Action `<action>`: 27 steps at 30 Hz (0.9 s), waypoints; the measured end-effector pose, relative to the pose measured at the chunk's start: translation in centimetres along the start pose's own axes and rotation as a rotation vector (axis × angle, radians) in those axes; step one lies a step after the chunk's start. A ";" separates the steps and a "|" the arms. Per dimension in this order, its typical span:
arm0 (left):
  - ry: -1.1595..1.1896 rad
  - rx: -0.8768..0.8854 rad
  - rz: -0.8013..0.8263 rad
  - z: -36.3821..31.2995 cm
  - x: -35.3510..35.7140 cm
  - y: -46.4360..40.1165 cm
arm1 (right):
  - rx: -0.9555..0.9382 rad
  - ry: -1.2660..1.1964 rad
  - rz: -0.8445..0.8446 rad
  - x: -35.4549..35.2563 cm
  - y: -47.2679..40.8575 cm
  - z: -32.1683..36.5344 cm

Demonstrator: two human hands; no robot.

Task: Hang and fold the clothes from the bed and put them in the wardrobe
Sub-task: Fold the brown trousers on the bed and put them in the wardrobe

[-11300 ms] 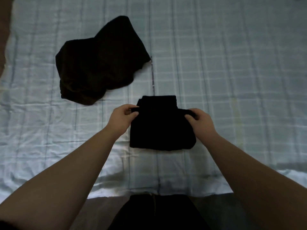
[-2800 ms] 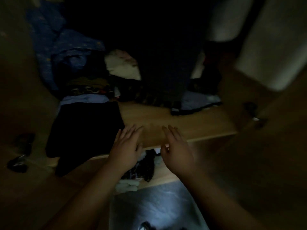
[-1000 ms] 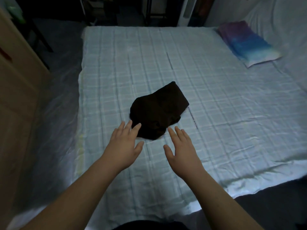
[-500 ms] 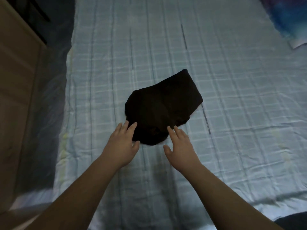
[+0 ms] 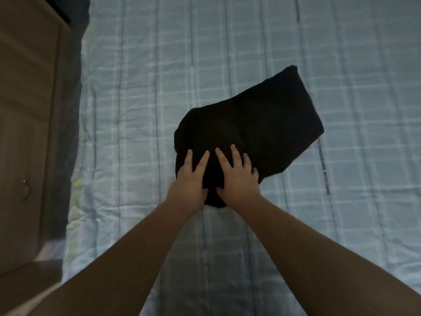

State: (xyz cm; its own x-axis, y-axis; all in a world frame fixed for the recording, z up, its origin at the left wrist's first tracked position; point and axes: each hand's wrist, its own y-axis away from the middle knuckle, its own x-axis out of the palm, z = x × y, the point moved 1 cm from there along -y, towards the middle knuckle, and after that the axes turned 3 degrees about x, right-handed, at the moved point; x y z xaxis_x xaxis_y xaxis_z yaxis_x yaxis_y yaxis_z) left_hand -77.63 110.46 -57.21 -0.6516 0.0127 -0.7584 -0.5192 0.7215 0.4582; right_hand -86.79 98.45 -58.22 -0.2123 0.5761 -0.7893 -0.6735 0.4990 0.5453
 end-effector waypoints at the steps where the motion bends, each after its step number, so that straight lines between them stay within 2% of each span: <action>1: 0.033 0.012 -0.019 0.1 0.4 -0.4 | 0.001 -0.010 -0.031 0.1 -0.2 -0.3; 5: 0.223 0.095 -0.182 0.0 0.5 0.1 | -0.038 -0.160 -0.200 -0.4 0.7 -2.4; 8: 0.324 0.121 -0.225 -0.3 0.0 2.1 | -0.019 -0.268 -0.272 -0.1 3.0 -4.4; 12: 0.263 0.186 -0.212 -1.1 0.1 5.2 | 0.062 -0.308 -0.336 0.7 6.7 -7.1; 17: 0.252 0.141 -0.220 -2.6 1.1 6.8 | 0.226 -0.369 -0.362 1.1 11.3 -11.7; 22: 0.154 0.005 -0.071 -3.9 4.3 6.7 | 0.408 -0.298 -0.248 3.6 16.0 -17.5; 24: 0.160 0.018 0.020 -4.7 5.4 6.8 | 0.439 -0.350 -0.199 4.6 17.5 -19.1; 27: 0.175 0.084 0.174 -6.5 6.6 7.1 | 0.383 -0.458 -0.195 4.8 18.6 -19.8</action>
State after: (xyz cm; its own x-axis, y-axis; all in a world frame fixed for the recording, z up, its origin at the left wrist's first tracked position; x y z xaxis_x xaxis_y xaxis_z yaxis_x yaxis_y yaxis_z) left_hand -89.21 111.14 -55.96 -0.8167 0.0273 -0.5764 -0.3478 0.7738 0.5294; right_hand -114.39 97.69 -57.47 0.2711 0.6274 -0.7300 -0.3499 0.7707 0.5325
